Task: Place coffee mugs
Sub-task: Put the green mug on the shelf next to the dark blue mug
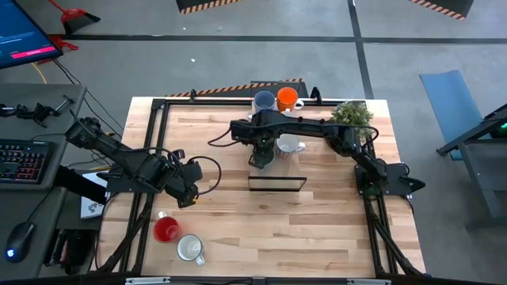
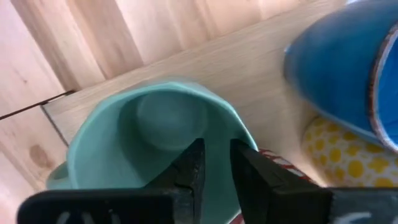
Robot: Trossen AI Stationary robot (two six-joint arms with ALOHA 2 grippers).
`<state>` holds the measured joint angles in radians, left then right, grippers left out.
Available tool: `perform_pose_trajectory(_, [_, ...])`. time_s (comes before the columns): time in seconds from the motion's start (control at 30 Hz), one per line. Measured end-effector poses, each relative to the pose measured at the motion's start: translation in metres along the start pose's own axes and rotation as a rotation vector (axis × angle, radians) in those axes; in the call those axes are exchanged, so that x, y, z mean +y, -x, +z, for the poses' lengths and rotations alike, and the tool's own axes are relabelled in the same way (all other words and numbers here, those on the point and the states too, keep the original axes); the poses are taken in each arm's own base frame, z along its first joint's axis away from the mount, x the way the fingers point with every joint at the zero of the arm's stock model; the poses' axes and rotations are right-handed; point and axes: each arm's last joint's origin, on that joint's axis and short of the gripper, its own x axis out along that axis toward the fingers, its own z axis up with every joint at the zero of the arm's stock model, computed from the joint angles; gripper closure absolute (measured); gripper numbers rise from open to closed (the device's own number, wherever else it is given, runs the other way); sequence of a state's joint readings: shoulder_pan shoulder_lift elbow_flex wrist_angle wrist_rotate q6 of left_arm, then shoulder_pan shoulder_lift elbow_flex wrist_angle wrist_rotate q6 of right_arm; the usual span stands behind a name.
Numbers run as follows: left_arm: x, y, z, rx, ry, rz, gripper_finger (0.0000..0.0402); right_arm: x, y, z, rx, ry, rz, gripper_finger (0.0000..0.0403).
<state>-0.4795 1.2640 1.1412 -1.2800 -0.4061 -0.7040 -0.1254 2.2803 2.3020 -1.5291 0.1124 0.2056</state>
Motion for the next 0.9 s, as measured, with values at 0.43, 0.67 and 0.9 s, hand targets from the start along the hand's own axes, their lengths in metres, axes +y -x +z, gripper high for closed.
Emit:
perform_pose_trajectory(0.43, [0.0, 0.0, 0.0, 0.0, 0.0, 0.0, 0.0328, -0.018, -0.002, 0.004, -0.01, -0.016, -0.048, 0.0336])
perform_pose_trajectory(0.67, [0.0, 0.0, 0.0, 0.0, 0.0, 0.001, 0.0328, -0.023, -0.002, 0.007, -0.036, -0.029, -0.062, 0.0336])
perform_pose_trajectory(0.9, [0.0, 0.0, 0.0, 0.0, 0.0, 0.001, 0.0328, -0.031, -0.003, 0.008, -0.04, -0.043, -0.085, 0.0336])
